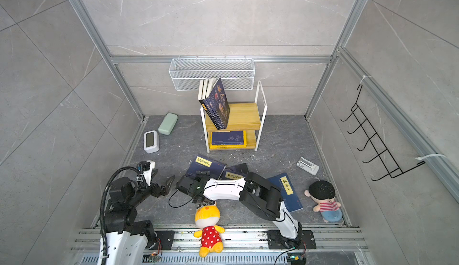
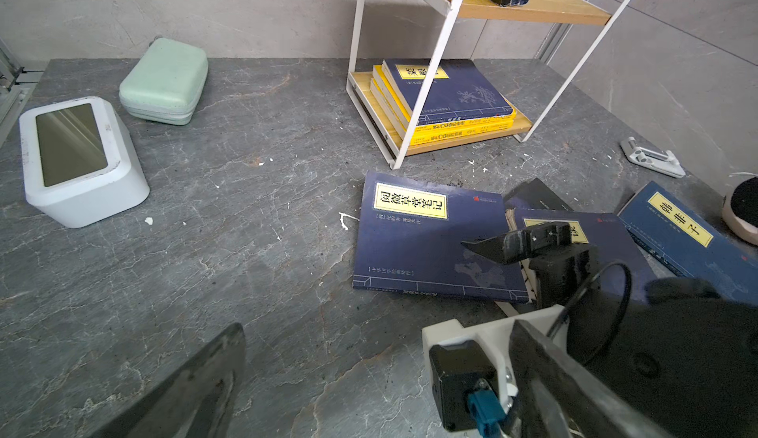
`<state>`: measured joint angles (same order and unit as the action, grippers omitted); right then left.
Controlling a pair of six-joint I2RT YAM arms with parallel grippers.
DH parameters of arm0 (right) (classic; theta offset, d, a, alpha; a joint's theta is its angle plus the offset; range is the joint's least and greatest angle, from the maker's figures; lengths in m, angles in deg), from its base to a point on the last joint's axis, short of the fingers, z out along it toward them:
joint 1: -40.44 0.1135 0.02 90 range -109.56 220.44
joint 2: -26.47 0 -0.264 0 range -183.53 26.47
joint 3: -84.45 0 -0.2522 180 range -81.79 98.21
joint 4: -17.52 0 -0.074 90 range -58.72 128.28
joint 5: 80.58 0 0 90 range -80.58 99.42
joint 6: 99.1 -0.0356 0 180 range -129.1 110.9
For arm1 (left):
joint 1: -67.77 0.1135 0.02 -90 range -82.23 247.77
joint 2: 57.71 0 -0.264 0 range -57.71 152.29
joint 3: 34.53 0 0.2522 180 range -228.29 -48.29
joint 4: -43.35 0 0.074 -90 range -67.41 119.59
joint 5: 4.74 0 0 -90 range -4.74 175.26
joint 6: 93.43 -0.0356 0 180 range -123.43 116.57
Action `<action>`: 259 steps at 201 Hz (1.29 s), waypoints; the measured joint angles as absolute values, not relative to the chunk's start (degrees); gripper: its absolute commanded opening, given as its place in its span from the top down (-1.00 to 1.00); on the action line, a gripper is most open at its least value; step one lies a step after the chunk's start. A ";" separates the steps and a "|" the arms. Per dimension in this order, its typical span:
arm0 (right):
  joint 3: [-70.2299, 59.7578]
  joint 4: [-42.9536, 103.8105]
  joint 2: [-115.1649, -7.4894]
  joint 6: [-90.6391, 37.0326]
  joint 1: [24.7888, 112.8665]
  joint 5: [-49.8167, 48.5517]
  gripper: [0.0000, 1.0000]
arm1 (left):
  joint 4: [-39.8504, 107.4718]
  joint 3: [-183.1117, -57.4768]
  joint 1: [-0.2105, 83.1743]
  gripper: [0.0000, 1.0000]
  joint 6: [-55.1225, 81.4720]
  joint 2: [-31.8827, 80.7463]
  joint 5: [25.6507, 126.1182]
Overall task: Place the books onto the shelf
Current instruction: 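Lower the right gripper onto another dark-blue floor book and grasp it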
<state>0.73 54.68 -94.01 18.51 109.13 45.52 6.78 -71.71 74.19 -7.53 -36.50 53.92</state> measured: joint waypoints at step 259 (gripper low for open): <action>-22.06 15.09 -77.99 32.79 108.98 55.92 1.00 | 6.89 -77.57 73.22 -1.00 4.40 -32.98 50.40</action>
<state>-22.06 15.09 -77.99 32.79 108.98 55.92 6.89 -77.57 73.22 4.40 -32.98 50.40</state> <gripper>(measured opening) 0.084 0.998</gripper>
